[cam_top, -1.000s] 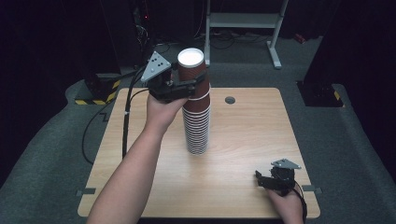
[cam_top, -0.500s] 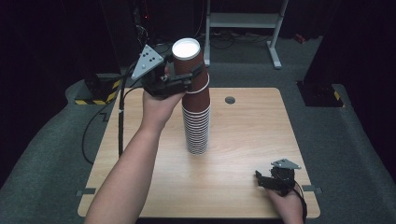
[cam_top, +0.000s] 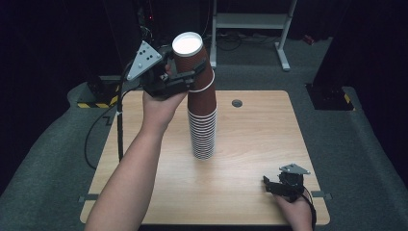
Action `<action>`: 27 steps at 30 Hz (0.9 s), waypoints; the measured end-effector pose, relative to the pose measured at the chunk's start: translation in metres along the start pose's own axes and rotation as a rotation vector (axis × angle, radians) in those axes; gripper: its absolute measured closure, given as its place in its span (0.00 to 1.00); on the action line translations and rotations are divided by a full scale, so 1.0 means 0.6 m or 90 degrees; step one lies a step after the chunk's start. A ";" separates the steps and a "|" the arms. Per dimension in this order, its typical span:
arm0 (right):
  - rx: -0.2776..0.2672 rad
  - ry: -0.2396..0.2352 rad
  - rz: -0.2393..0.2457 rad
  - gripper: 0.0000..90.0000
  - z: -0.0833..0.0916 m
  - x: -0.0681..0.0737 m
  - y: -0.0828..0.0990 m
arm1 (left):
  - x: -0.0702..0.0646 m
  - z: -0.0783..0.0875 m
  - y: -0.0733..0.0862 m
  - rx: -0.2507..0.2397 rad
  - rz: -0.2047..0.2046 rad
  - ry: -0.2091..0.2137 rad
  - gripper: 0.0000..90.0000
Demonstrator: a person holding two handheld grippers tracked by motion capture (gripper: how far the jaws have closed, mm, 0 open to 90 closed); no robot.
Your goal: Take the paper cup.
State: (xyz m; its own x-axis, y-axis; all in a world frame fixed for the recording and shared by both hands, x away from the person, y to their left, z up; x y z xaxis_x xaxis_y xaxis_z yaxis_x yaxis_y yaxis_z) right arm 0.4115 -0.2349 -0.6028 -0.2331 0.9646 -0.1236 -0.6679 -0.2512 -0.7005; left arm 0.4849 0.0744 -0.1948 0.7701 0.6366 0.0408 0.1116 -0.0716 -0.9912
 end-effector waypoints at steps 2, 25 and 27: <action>0.001 0.000 0.000 0.13 0.000 0.000 0.000 | 0.000 0.001 -0.002 -0.003 0.002 0.000 0.22; -0.002 -0.001 0.004 0.14 0.001 0.000 0.000 | -0.087 0.107 -0.014 -0.066 -0.022 0.047 0.22; -0.003 -0.003 0.004 0.15 0.001 0.001 0.000 | -0.095 0.113 0.002 -0.055 -0.015 0.051 0.22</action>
State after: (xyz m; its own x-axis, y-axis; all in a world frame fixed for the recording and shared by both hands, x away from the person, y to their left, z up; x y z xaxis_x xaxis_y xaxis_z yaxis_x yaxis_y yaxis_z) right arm 0.4109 -0.2345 -0.6025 -0.2406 0.9625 -0.1254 -0.6628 -0.2573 -0.7032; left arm 0.3988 0.0899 -0.2070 0.8141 0.5755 0.0777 0.1819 -0.1256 -0.9753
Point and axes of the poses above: each handheld gripper's, and its own axes: z roughly backward along the jaws, y roughly out of its underside, x roughly to its left, the point moved 10 cm from there along -z, roughly forward along the jaws, and after that the axes turned 9 degrees about y, right-handed, at the moved point
